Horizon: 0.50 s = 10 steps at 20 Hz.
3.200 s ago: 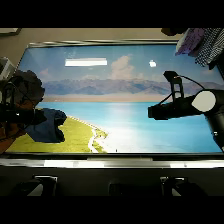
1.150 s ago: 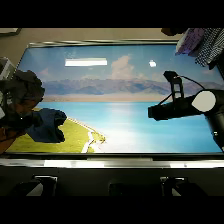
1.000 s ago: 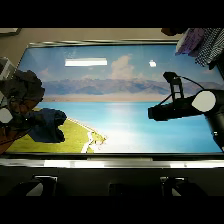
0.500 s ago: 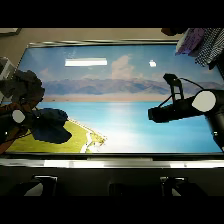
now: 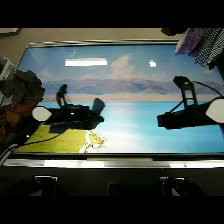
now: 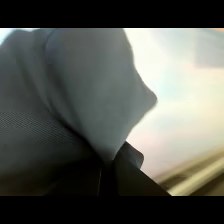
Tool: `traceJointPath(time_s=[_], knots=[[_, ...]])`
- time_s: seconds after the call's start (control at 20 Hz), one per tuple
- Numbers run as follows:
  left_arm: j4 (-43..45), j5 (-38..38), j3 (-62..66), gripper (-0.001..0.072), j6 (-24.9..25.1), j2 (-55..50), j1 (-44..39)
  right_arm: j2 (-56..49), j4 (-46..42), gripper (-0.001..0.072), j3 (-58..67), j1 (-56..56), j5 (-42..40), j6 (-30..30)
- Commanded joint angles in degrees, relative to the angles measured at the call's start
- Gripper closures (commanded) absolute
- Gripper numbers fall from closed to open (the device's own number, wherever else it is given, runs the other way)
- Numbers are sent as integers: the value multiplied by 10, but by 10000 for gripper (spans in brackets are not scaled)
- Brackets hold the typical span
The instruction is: Fold the clothes and pants, and hang the long-sleeved shirts on hangers.
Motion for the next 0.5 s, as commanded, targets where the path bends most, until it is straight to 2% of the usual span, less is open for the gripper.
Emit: traceJointPath(time_s=[0.0,0.2,0.25,0.35,0.45], knots=[[-104,92,44,693,8,-56,-144,64,-132,637,1,0,9,4],[-107,96,104,672,7,-167,-212,104,-215,637,-1,0,3,9],[-107,92,110,558,-3,-184,-212,106,-220,636,-4,0,-3,8],[-107,65,111,246,-23,-191,-191,106,-214,622,-16,0,-33,9],[-106,2,111,241,-8,-171,-142,106,-199,449,-28,0,-82,42]])
